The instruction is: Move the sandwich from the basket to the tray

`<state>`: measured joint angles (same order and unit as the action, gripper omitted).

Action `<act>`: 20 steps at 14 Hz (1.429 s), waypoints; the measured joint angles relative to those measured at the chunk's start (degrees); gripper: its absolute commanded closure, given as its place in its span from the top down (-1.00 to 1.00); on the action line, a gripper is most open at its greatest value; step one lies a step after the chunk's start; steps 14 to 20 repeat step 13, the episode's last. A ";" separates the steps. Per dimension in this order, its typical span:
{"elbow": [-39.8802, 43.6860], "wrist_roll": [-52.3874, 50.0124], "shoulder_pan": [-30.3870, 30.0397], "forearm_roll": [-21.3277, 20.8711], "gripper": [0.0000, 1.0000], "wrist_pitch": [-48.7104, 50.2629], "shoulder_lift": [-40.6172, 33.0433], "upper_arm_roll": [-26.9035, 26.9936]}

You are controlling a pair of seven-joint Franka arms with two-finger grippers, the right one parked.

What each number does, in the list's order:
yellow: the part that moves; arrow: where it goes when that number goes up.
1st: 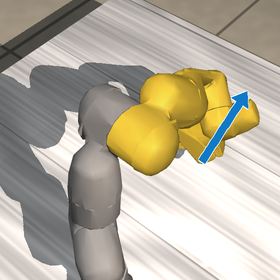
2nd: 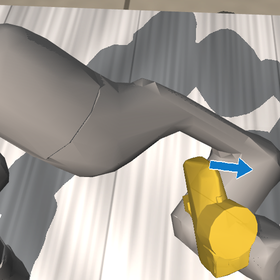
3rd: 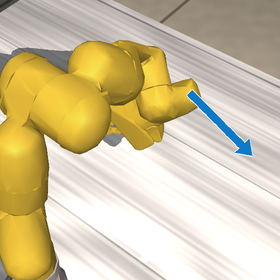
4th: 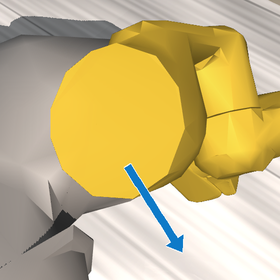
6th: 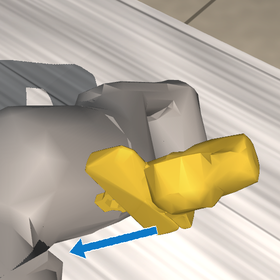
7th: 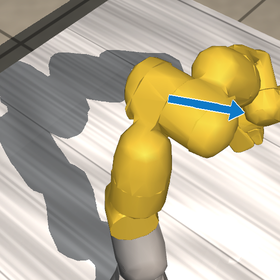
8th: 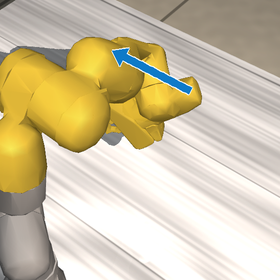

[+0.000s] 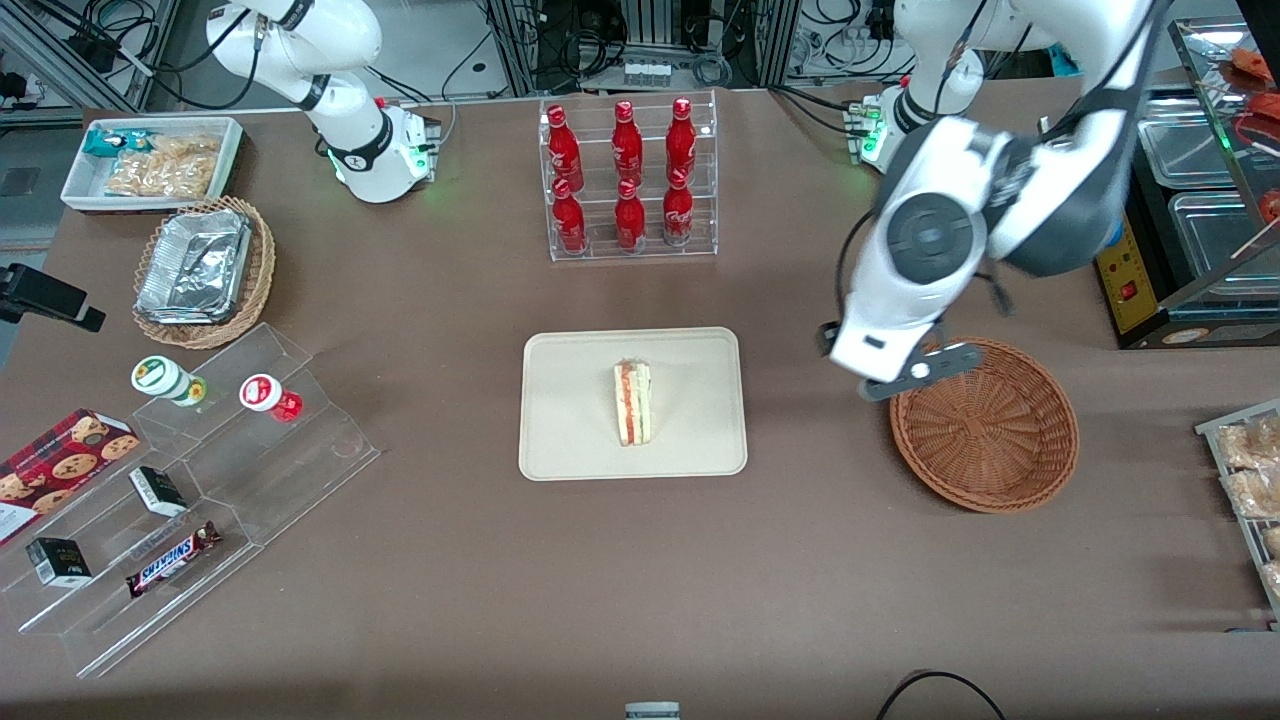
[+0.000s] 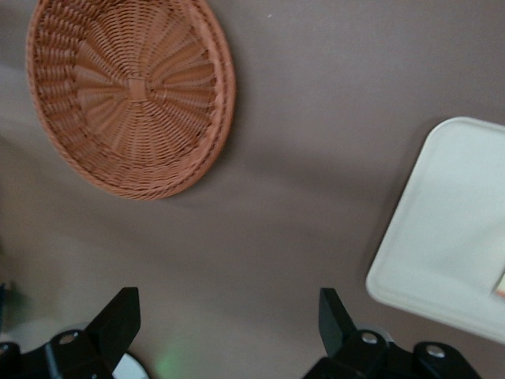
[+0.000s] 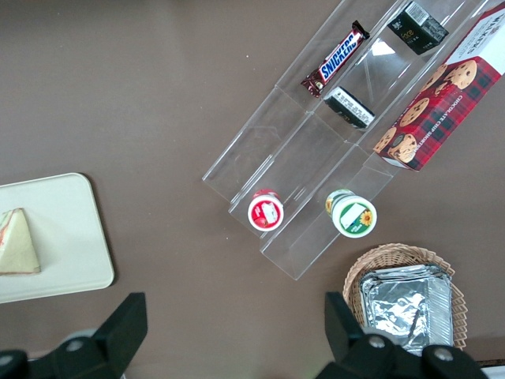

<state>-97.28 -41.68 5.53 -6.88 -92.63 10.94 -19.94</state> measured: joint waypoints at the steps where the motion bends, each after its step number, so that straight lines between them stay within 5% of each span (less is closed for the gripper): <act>1: -0.80 3.40 -2.25 1.82 1.00 1.76 -2.28 0.00; 4: -1.16 12.82 -7.19 5.21 1.00 7.29 -7.91 0.64; 13: 4.07 22.41 -6.76 7.27 1.00 9.34 -12.59 14.45; 20: 4.07 22.41 -6.76 7.27 1.00 9.34 -12.59 14.45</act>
